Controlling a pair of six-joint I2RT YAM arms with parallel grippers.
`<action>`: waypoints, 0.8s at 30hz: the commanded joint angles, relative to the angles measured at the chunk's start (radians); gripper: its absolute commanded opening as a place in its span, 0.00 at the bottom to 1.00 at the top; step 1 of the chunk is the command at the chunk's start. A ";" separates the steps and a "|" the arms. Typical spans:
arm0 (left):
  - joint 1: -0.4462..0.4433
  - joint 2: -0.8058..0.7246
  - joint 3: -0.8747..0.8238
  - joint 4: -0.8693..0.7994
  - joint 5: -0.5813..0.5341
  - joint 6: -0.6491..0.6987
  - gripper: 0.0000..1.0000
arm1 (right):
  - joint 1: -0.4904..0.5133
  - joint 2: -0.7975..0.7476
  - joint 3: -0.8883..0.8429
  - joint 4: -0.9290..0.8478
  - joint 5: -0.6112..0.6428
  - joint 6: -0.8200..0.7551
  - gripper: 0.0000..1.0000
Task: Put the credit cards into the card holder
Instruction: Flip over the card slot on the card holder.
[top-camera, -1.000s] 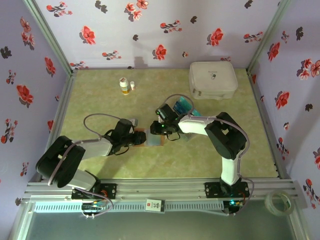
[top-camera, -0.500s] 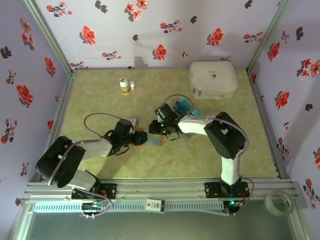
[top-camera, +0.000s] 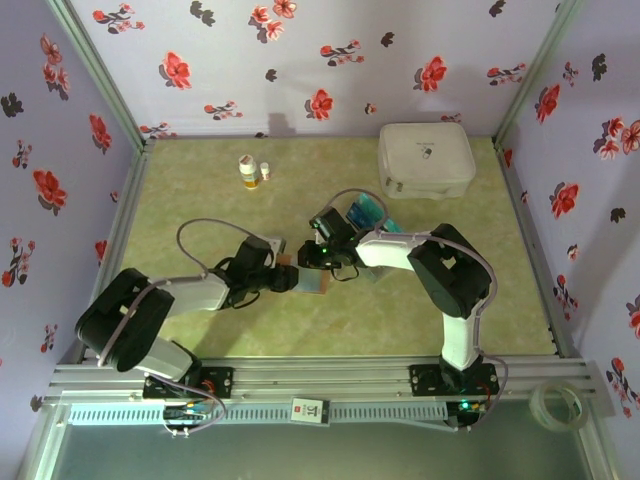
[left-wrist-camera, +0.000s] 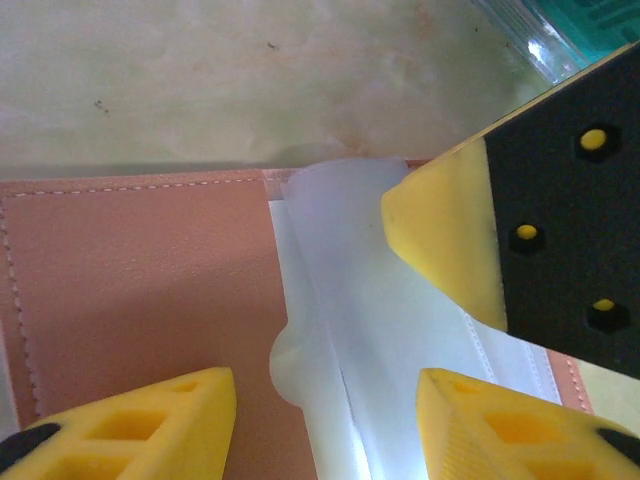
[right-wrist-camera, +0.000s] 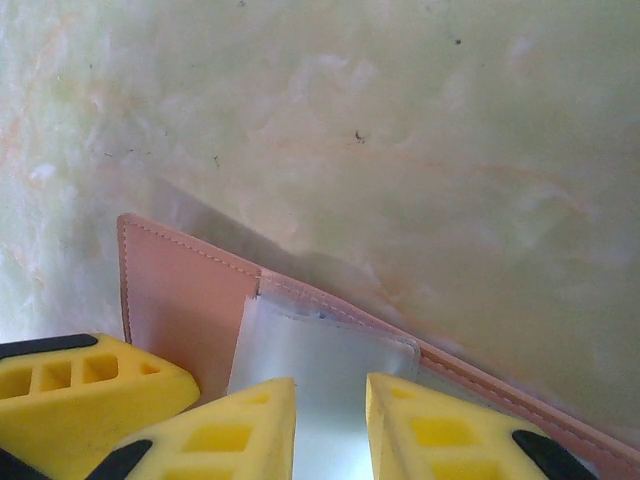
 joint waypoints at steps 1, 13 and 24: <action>-0.014 0.039 0.005 -0.098 -0.054 0.042 0.49 | 0.004 0.021 -0.010 0.008 -0.014 0.025 0.26; -0.032 0.079 0.007 -0.135 -0.110 0.045 0.39 | 0.003 -0.016 0.007 -0.016 -0.009 0.018 0.34; -0.047 0.115 -0.004 -0.110 -0.118 0.030 0.36 | -0.013 -0.111 -0.050 -0.014 0.050 0.035 0.45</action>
